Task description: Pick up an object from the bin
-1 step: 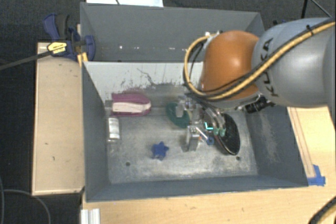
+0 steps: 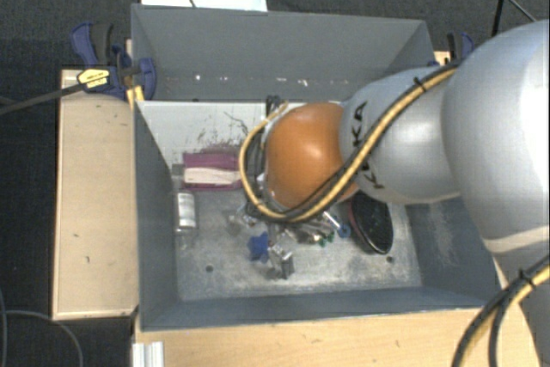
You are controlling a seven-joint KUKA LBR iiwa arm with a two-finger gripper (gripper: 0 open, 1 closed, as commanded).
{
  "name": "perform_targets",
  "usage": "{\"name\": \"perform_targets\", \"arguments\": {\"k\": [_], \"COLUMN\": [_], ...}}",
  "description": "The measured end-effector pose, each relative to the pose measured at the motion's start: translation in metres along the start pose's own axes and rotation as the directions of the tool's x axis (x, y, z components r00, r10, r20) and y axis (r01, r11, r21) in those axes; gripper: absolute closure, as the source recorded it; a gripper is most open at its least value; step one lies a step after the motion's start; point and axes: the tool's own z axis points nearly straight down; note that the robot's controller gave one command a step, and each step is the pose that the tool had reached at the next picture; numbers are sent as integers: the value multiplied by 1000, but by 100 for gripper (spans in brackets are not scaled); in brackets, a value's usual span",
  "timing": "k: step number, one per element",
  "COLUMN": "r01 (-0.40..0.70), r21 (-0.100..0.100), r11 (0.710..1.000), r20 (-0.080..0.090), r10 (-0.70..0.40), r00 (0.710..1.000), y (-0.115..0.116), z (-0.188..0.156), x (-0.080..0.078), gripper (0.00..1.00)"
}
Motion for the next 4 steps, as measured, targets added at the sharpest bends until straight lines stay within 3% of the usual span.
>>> {"name": "perform_targets", "arguments": {"k": [1, 2, 3, 4], "r01": [37, -30, 146, 38], "r21": [3, 4, 1, 2], "r11": [999, 1000, 989, 999], "r20": [0, 8, -1, 0], "r10": [-37, 30, -146, -38], "r00": [999, 1000, 989, 999], "y": [3, -13, 3, -7], "z": [-33, -52, -1, -2], "x": [16, 19, 1, 21], "gripper": [0, 0, 0, 0]}}
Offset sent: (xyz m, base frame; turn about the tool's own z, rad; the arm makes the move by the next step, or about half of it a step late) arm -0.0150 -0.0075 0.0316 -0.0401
